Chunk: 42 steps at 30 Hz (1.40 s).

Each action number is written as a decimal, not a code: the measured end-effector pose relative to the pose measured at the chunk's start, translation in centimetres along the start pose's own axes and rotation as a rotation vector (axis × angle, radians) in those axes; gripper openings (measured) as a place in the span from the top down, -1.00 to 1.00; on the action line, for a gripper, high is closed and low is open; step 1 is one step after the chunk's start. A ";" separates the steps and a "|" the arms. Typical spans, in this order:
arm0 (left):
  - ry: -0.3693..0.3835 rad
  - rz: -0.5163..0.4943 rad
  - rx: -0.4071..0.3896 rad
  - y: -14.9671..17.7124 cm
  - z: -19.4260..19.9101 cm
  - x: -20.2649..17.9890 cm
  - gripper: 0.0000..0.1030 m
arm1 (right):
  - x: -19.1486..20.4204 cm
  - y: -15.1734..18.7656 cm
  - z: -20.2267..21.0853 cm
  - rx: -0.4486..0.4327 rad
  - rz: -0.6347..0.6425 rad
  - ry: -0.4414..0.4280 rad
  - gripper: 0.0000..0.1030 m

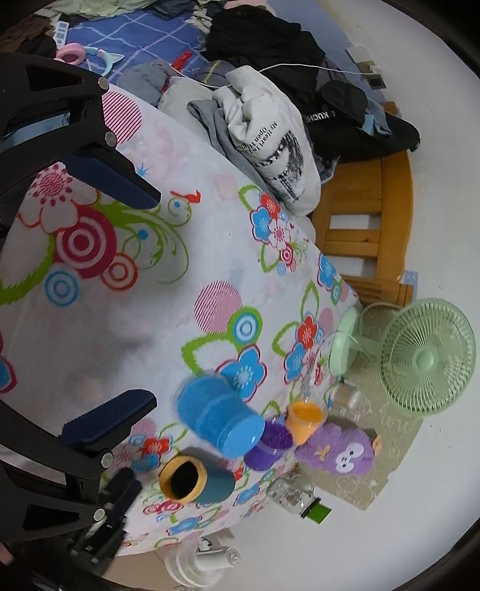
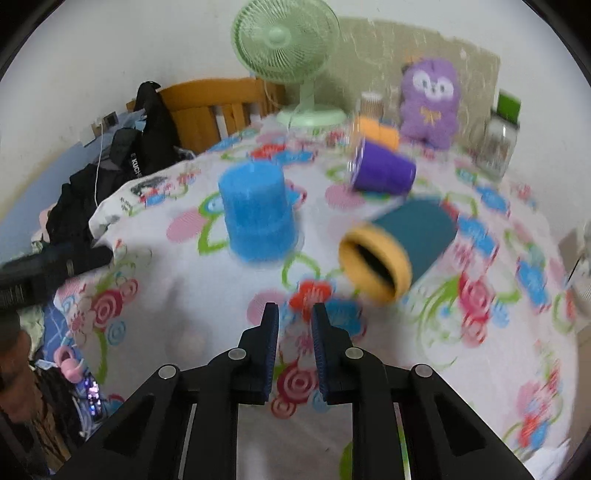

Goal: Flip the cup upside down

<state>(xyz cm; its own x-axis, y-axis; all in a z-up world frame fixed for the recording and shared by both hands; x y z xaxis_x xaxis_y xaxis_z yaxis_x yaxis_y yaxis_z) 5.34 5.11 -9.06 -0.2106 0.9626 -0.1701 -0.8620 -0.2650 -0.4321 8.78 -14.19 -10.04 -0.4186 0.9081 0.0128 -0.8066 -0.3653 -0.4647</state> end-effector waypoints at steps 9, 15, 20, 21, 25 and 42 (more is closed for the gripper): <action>-0.016 0.005 -0.027 1.1 1.5 0.1 -0.93 | 3.1 -8.0 0.0 -0.075 0.191 0.049 -0.99; -0.034 0.037 -0.018 1.3 1.3 1.8 -0.93 | 3.1 -10.3 -4.0 0.047 0.163 -0.043 -0.15; -0.031 0.046 -0.012 1.1 1.0 2.3 -0.93 | 2.8 -10.5 -4.1 0.056 0.114 -0.068 -0.10; -0.030 0.045 -0.012 1.2 1.0 2.3 -0.93 | 2.9 -10.3 -3.5 0.038 0.112 -0.073 -0.10; -0.023 0.041 -0.008 1.1 0.8 2.1 -0.93 | 2.9 -8.5 -1.1 -0.069 0.101 -0.089 -0.10; 0.005 -0.024 0.001 2.4 1.0 -1.1 -0.93 | 1.9 5.3 1.0 -0.158 0.068 -0.056 -0.12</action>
<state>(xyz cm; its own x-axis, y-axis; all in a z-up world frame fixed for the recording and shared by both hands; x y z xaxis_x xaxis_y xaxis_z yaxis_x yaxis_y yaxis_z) 3.01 3.44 -9.04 -0.1877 0.9683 -0.1646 -0.8671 -0.2421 -0.4353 3.31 -14.64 -11.54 -0.4961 0.8679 0.0236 -0.7018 -0.3848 -0.5995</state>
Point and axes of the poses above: each gripper's, at about its wrist camera, not at the fingertips, and z roughly against the way its jaws point, x to its left, y to its underside, the point moved 3 cm from there along -z, roughly the way its jaws point, and after that the axes turned 12 degrees about x, right-handed, at the moved point
